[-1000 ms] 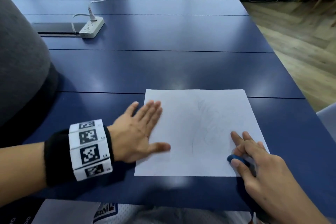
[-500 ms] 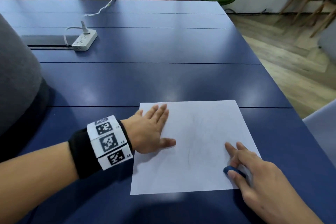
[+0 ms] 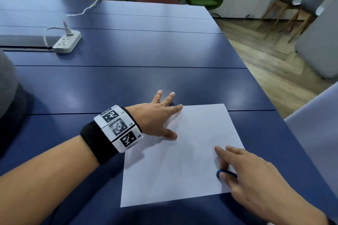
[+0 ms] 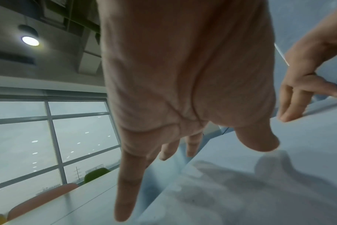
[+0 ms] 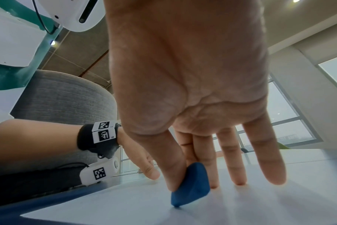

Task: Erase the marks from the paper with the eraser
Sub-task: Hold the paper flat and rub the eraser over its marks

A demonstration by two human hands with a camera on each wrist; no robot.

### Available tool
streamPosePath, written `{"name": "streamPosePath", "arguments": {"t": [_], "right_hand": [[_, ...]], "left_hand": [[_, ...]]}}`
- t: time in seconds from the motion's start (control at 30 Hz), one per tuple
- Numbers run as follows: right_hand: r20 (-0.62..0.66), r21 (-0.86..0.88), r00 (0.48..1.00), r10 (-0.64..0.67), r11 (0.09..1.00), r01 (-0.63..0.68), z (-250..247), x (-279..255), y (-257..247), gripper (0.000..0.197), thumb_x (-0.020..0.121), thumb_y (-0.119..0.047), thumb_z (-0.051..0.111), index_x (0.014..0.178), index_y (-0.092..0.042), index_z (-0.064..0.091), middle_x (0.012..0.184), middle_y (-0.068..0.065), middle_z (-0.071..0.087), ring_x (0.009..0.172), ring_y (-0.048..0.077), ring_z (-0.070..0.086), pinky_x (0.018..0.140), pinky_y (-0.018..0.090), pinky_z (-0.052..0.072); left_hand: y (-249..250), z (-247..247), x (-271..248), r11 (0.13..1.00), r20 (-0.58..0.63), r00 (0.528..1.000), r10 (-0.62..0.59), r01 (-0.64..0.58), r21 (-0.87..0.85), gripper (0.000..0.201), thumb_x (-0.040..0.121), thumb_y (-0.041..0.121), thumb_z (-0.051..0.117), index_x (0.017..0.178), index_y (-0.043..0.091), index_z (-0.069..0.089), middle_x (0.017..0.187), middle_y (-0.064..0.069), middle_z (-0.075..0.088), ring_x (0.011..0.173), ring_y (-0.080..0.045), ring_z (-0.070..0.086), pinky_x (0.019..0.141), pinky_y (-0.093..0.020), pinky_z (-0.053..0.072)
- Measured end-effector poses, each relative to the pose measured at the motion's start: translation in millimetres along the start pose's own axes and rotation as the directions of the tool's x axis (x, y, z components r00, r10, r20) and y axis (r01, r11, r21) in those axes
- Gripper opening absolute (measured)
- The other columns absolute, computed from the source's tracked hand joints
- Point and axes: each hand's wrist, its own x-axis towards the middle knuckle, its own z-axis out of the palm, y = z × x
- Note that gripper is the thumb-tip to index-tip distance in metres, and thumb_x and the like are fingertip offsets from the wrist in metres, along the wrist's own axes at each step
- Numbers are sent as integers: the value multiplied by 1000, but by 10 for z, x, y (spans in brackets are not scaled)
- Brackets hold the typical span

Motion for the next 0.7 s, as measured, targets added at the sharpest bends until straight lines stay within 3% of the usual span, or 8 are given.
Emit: {"name": "streamPosePath", "arguments": {"t": [0.1, 0.2, 0.37, 0.43, 0.5, 0.53, 0.63, 0.7], "right_hand": [[30, -19, 1000, 0, 1000, 0, -35, -1, -6, 29, 92, -41, 44, 120, -33, 43, 130, -8, 48, 119, 17, 52, 92, 33, 47], [82, 18, 997, -12, 1000, 11, -148, 61, 53, 9, 89, -42, 51, 93, -34, 49, 120, -12, 59, 109, 12, 57, 88, 32, 49], [-39, 230, 998, -55, 971, 63, -423, 514, 96, 12, 86, -29, 66, 75, -31, 62, 78, -14, 67, 72, 6, 63, 61, 20, 51], [-92, 332, 995, -37, 941, 66, -464, 788, 85, 10, 85, -19, 67, 76, -21, 64, 73, -4, 69, 61, 13, 66, 54, 24, 54], [-87, 337, 996, -33, 940, 60, -462, 1044, 73, 6, 86, -17, 66, 81, -14, 64, 76, 5, 72, 59, 15, 70, 45, 17, 49], [-82, 322, 995, -48, 944, 72, -456, 1155, 59, 6, 87, -17, 65, 82, -14, 64, 76, 6, 73, 58, 14, 70, 45, 16, 48], [-87, 329, 989, -122, 933, 144, -449, 1383, -27, 8, 85, -20, 68, 86, -13, 63, 70, 4, 71, 51, 5, 66, 55, 26, 56], [-95, 289, 979, -180, 936, 200, -436, 1492, -65, 11, 81, -23, 72, 87, -17, 65, 65, -2, 67, 47, -2, 57, 53, 20, 48]], "left_hand": [[-11, -34, 61, 1000, 45, 999, 12, -12, -4, 95, 80, 60, 66, 151, 48, 3, 161, 6, -18, 147, -34, -15, 107, -59, 33], [-24, -36, 104, 1000, 66, 998, 9, -8, -14, 96, 79, 59, 68, 149, 51, 3, 162, 6, -14, 148, -34, -9, 106, -56, 34], [-45, -9, 144, 998, 50, 999, 11, -8, -56, 98, 76, 58, 71, 149, 52, 6, 162, 5, -13, 148, -36, -11, 108, -55, 34], [-45, -16, 138, 998, 52, 999, 11, -8, -62, 99, 76, 58, 72, 149, 52, 6, 163, 4, -12, 148, -36, -11, 108, -54, 34], [-43, -28, 132, 998, 44, 999, 13, -11, -55, 99, 75, 59, 72, 149, 52, 6, 163, 3, -9, 148, -36, -8, 108, -53, 34], [-42, -36, 128, 999, 38, 999, 14, -12, -46, 99, 75, 60, 71, 149, 52, 6, 163, 3, -8, 148, -36, -5, 107, -52, 35], [-35, -70, 106, 1000, 9, 1000, 12, -12, 27, 99, 73, 67, 68, 148, 54, 4, 163, 4, -3, 148, -34, 3, 98, -47, 41], [-46, -66, 109, 998, -3, 1000, 11, -11, 54, 100, 72, 71, 66, 146, 59, 0, 163, 4, -4, 148, -33, 1, 96, -47, 41]]}}
